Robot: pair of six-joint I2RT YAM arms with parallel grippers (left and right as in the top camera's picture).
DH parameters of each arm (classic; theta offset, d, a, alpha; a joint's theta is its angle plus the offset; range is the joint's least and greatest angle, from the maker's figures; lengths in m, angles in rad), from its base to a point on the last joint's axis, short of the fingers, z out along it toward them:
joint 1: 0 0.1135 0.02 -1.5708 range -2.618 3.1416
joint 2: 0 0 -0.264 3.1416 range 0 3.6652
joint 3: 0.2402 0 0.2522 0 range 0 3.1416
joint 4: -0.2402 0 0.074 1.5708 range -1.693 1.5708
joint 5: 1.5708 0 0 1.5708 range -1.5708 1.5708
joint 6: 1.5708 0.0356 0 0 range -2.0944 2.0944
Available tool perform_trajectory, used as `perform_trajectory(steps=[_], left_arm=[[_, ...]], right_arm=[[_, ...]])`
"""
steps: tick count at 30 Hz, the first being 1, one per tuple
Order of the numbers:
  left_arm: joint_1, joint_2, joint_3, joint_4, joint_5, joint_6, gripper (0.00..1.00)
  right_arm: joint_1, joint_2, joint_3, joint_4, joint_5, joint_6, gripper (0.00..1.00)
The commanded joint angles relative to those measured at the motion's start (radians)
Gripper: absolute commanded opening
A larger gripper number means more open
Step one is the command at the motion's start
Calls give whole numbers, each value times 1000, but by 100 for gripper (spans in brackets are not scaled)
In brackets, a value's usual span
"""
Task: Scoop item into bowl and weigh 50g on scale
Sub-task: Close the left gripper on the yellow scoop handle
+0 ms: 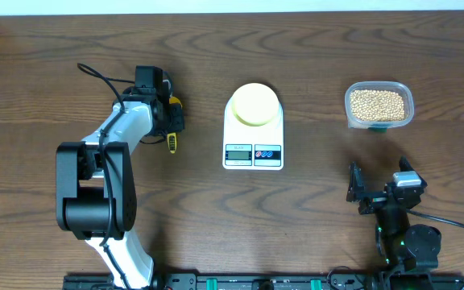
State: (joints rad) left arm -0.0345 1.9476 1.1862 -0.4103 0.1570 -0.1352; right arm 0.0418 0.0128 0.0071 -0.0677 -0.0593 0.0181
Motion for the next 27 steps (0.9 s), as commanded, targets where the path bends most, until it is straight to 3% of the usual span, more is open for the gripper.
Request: perform_trajectory(steps=[1,13,27], left_arm=[[-2,54,-11,-11,7,-8,25],[-2,3,-10,-30,19,-11,13],[-2,-264,-10,-19,18,-354,8]], right_arm=[[6,-2,-2,-4,0,11,99],[6,-2,-2,-4,0,11,99],[6,-2,-2,-4,0,11,99]])
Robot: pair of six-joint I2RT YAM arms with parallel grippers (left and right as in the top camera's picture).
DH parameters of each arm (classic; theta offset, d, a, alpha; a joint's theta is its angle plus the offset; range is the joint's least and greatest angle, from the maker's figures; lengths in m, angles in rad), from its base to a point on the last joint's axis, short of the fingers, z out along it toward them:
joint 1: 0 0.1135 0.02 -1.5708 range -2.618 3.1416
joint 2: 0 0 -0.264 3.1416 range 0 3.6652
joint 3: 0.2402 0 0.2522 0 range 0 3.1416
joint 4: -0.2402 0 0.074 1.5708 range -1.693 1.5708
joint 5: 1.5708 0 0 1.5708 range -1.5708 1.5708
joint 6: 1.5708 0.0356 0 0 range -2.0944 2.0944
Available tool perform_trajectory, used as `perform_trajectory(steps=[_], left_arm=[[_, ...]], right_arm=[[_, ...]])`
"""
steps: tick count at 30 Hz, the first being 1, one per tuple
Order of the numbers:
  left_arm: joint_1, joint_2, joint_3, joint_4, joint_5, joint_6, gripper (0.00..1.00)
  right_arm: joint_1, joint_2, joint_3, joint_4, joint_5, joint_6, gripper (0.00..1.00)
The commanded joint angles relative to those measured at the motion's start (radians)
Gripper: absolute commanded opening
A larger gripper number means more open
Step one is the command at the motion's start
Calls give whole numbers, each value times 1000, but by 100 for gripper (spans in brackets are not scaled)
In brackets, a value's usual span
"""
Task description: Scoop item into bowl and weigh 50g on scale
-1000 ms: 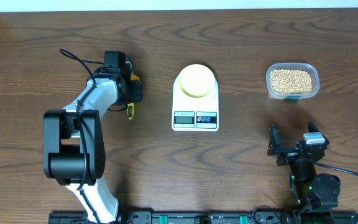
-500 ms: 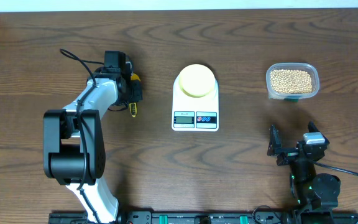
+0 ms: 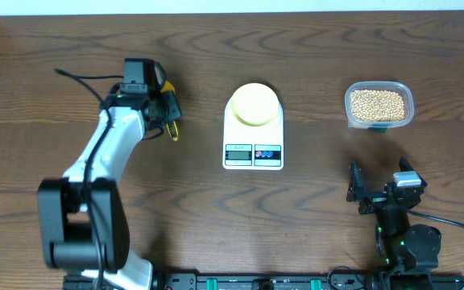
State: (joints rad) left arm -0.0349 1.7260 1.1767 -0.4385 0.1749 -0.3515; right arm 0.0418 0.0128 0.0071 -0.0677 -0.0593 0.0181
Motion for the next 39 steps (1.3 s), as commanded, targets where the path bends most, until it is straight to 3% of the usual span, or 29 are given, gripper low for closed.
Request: perform_trajectory(steps=[1,5,11,27,35,39], left_arm=[[-2,-53,-1,16,0,-175,7],[-2,-80,-1,55,0,-303,7],[-2,-80,-1,78,0,-367,7],[-2,-80,-1,46,18,-369,7],[-2,-80,-1,52,46,-369,8],[-2,-80,-1,60,50,-369,7]], right_arm=[[6,-2,-2,-4,0,11,99],[6,-2,-2,-4,0,11,99],[6,-2,-2,-4,0,11,99],[7,-2,-2,-3,-11,16,99],[6,-2,13,92,-135,134,99],[6,25,103,68,-91,230,99]])
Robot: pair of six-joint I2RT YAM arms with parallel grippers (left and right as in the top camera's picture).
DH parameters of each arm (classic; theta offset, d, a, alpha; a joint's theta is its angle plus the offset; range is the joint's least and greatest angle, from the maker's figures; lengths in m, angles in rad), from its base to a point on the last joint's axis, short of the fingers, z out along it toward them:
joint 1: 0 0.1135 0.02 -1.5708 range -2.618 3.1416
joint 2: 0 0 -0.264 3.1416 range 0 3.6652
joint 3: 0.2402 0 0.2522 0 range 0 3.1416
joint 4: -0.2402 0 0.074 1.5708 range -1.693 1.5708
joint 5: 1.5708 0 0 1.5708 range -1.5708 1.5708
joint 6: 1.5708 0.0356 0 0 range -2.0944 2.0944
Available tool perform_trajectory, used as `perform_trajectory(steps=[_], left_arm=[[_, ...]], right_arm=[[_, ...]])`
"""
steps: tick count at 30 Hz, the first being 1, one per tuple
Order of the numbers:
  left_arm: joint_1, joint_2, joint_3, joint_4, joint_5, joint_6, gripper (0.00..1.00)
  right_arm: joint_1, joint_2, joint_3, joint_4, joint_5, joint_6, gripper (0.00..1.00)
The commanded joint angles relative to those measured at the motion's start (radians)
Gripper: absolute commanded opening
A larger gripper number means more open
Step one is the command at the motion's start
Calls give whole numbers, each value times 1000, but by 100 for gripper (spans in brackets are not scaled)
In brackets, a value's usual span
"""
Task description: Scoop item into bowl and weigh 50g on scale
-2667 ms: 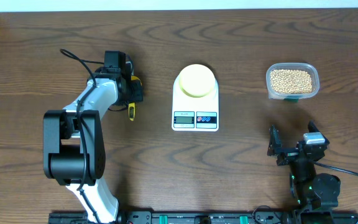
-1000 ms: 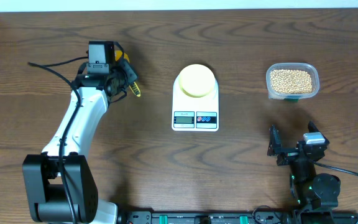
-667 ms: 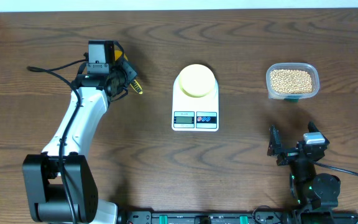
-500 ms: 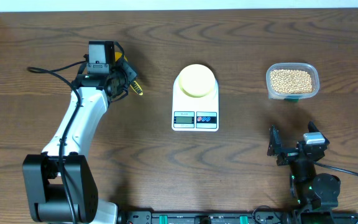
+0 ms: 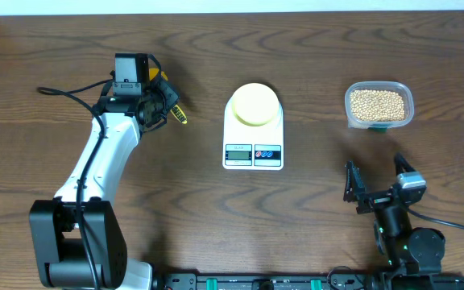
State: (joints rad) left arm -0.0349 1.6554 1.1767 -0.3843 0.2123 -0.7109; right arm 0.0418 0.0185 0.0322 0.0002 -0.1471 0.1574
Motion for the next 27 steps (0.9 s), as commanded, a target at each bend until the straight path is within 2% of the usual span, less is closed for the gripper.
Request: perform_trajectory(steps=[1,4,6,11,14,16,19,20,24,25,26,27], left_arm=[[-2,-10,-1,5,16,-10,8],[-2,-10,-1,12,53,-17,7],[-2,-10,-1,34,96,-63,7],[-2,-10,-1,61,219,-192,7],[-2,-10,-1,61,268,-250,7],[-2,-10,-1,61,282,-299,7],[-2,-10,-1,57,301,-349,7],[-2,-10,-1,57,319,-355,7],[-2,-10,-1,58,364,-365,8],[-2,-10,-1,57,365,-365,7],[-2,-10,-1,57,366,-365,7],[-2,-10,-1,57,370,-365,7]], right_arm=[[6,40,108,0,6,97,99],[6,164,227,0,17,88,99],[6,284,312,0,9,89,99],[6,668,553,-19,-213,90,99],[8,892,718,-106,-344,112,99],[18,1020,813,-172,-354,112,99],[27,1178,904,-165,-383,118,99],[27,1218,919,-142,-396,139,99],[33,1343,924,93,-589,417,99],[42,1372,924,162,-632,435,95],[56,1402,924,225,-668,438,80],[72,1423,924,259,-675,450,71]])
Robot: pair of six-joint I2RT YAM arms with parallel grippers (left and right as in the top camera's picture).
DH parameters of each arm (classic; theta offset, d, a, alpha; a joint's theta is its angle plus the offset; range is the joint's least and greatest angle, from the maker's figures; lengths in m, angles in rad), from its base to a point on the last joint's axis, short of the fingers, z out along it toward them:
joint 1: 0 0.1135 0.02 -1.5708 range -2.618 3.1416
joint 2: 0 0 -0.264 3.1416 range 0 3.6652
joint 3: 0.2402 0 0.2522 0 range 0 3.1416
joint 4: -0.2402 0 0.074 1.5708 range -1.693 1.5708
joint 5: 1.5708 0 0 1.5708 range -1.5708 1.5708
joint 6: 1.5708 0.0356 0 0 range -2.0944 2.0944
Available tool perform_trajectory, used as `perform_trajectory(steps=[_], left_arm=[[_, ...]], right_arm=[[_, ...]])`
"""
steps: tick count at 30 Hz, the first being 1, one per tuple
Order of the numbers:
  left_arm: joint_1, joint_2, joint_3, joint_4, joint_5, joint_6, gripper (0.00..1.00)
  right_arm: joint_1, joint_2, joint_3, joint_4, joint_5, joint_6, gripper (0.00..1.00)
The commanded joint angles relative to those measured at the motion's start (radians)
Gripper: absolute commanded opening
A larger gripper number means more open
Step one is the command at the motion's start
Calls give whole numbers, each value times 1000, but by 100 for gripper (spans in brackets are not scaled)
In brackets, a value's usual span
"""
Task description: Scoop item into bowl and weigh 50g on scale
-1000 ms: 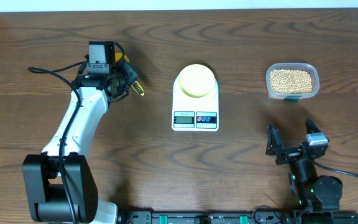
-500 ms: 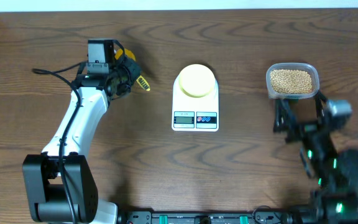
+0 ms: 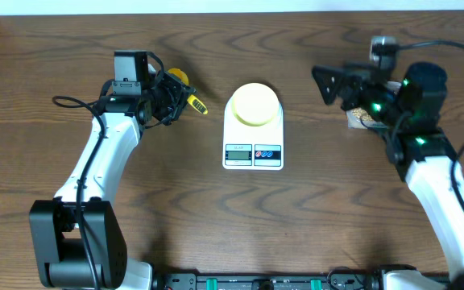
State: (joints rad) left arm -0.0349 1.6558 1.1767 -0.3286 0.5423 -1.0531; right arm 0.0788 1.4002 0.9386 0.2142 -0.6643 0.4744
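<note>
A white scale (image 3: 253, 143) stands mid-table with a pale yellow bowl (image 3: 254, 105) on its platform. Left of it, my left gripper (image 3: 172, 93) is shut on a yellow scoop (image 3: 193, 102); the scoop's black-tipped handle points right toward the scale. My right gripper (image 3: 334, 83) hangs open and empty above the table, right of the bowl. The arm behind it covers most of the clear tub of beans (image 3: 359, 120); only the tub's left edge shows.
The scale's display and buttons (image 3: 253, 153) face the front edge. The left arm's base (image 3: 75, 250) stands at the front left, and a cable (image 3: 75, 101) loops left of its wrist. The right arm's forearm (image 3: 441, 193) crosses the right side.
My right arm has risen from its rest at the front right and now reaches over the bean tub, gripper open. The left gripper has carried the scoop a little to the right, toward the scale.
At first my left gripper held the scoop low at the left with its handle pointing down, while the right arm rested at the front right. The left arm then stretched out and turned the scoop. Now the scoop nears the scale and the right arm is over the tub.
</note>
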Motion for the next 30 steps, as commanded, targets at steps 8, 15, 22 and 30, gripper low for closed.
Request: perform_trajectory(steps=[8,15,22,30], left_arm=[[-2,-10,-1,2,61,-34,7],[-2,-10,-1,-14,65,-135,7],[-9,-10,-1,-25,65,-165,7],[-62,-10,-1,-24,65,-200,7]], right_arm=[[263,145,18,56,81,183,56],[468,169,18,59,441,183,45],[592,195,18,77,617,183,48],[643,248,18,180,621,183,47]])
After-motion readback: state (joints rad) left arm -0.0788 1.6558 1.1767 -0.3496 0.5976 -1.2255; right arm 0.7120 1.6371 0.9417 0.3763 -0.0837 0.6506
